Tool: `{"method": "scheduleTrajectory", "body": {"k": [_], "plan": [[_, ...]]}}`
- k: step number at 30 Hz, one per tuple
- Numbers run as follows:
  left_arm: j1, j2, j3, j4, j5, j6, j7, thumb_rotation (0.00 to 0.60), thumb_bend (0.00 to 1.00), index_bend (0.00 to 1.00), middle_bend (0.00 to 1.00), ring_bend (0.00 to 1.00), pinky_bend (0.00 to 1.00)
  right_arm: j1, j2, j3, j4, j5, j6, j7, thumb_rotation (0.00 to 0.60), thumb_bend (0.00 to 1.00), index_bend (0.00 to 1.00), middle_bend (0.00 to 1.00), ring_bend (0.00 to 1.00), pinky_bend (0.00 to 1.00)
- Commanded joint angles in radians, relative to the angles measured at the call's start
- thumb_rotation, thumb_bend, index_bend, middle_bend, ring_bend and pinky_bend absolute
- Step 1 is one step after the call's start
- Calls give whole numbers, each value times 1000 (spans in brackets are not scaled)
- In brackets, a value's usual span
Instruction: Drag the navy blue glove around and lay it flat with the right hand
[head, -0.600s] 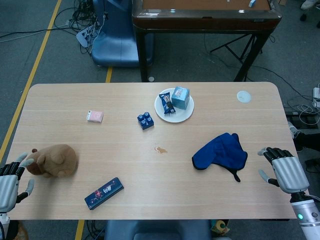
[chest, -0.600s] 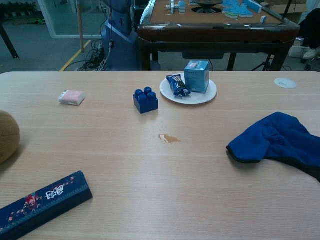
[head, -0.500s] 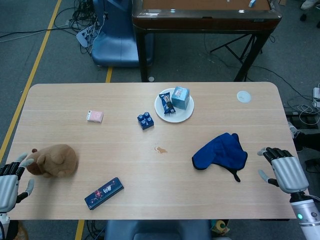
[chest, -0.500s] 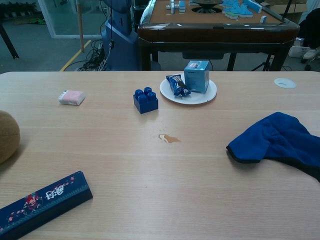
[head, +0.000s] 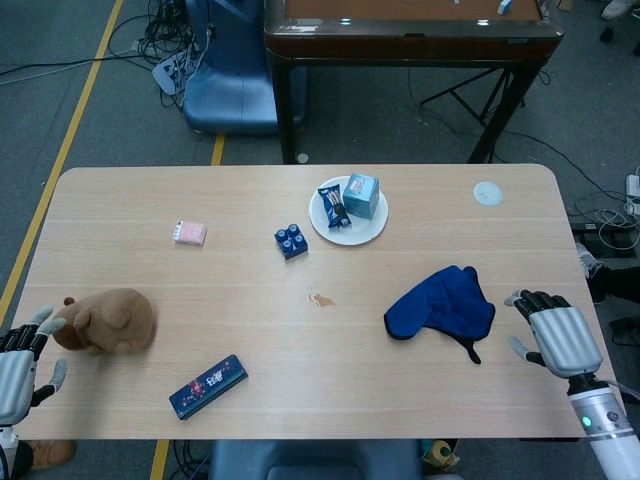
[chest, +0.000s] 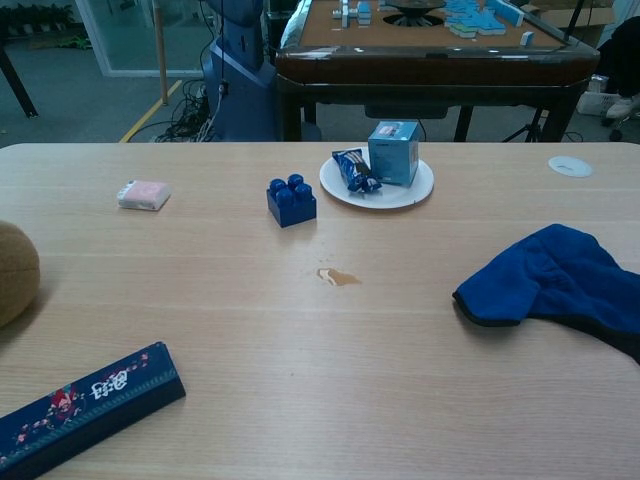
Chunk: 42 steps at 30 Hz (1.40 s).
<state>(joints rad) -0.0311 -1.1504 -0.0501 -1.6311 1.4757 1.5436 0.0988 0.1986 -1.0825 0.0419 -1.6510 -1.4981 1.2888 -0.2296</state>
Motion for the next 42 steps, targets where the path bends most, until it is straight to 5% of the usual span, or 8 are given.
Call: {"method": "scheduleTrajectory", "body": {"k": [1,11,24,42], "plan": [[2,0,1,0,0,1,0,600,411,227,128,188,170,41,-2,17,-19,46,-67,-48,600,315,282,262,254,359],[14,5,3,-7,-3,17,-1,600,411,227,128,188,170,184,-65,53,-1,234,-311,-177,600,3,37,125,108,307],[24,11,6,-18,-4,25,8,600,411,227,128,188,170,330,-234,62,223,434,-482,-268,600,0,0,59,51,251],[26,18,5,-32,-1,25,13,600,411,227,128,188,170,422,-399,43,457,504,-556,-260,600,0,0,59,42,197]]}}
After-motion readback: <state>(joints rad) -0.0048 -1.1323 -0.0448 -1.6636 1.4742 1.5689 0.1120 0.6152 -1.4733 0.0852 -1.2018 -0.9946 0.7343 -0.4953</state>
